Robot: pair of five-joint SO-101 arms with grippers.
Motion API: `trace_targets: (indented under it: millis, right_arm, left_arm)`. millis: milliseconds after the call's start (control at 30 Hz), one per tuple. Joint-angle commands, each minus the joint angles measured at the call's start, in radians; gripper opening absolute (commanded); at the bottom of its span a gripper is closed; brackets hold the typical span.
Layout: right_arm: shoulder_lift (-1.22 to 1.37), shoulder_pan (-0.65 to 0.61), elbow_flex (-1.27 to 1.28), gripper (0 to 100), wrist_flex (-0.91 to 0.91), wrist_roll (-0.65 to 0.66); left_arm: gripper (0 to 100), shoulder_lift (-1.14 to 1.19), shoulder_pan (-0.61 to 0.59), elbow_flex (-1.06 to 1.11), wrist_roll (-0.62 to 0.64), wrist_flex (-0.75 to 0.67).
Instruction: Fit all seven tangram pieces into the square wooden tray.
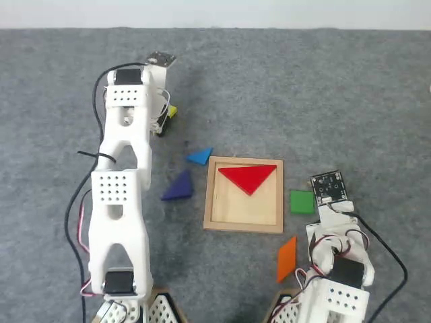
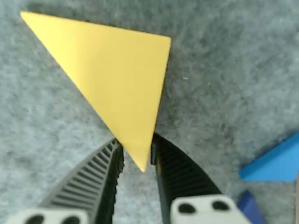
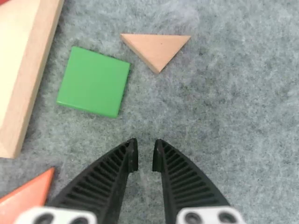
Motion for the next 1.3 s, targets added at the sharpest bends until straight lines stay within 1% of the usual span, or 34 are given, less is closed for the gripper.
trace_targets:
  millis: [0,133,333,467,567,667,733,800,867,900,1067,1167,1267]
  right_arm:
    - [-0.013,0.008,0.015,6.5,-0.001,0.008]
    - [-0.013,0.008,0.015,6.5,-0.001,0.008]
    - [-0.013,0.008,0.015,6.5,-0.001,0.008]
    - [-0.013,0.008,0.015,6.5,-0.001,0.008]
    - [-0.013,0.008,0.015,6.5,-0.001,0.008]
    - [-0.013,0.008,0.015,6.5,-0.001,0.008]
    - [-0.013,0.008,0.015,6.5,-0.001,0.009]
    - [-0.013,0.008,0.015,6.5,-0.001,0.009]
    - [-0.013,0.008,0.015,6.5,-0.001,0.011]
    - [-0.013,0.008,0.015,6.5,-0.001,0.011]
    - [-0.013,0.008,0.015,6.5,-0.001,0.011]
    - [-0.013,0.008,0.015,6.5,-0.001,0.011]
    - [-0.012,0.008,0.015,6.5,-0.001,0.011]
  left_arm:
    - [7,-0.017,-0.040,-0.088,0.049,-0.003]
    - [6,-0.017,-0.094,-0.183,0.055,-0.003]
    - [4,-0.017,-0.132,-0.355,0.058,0.008]
    - [4,-0.009,-0.132,-0.473,0.058,0.031]
    - [4,-0.009,-0.129,-0.519,0.057,0.026]
    - [4,-0.008,-0.124,-0.504,0.031,0.025]
    - [6,-0.008,-0.135,-0.483,0.041,0.014]
    - [14,-0.008,-0.155,-0.444,0.063,-0.008]
    - [22,-0.006,-0.166,-0.390,0.114,-0.043]
    - [24,-0.006,-0.172,-0.352,0.132,-0.069]
    - [25,0.038,-0.175,-0.179,0.222,-0.262]
    - [25,0.071,-0.178,-0.171,0.293,-0.304]
    - [25,0.097,-0.175,-0.170,0.324,-0.339]
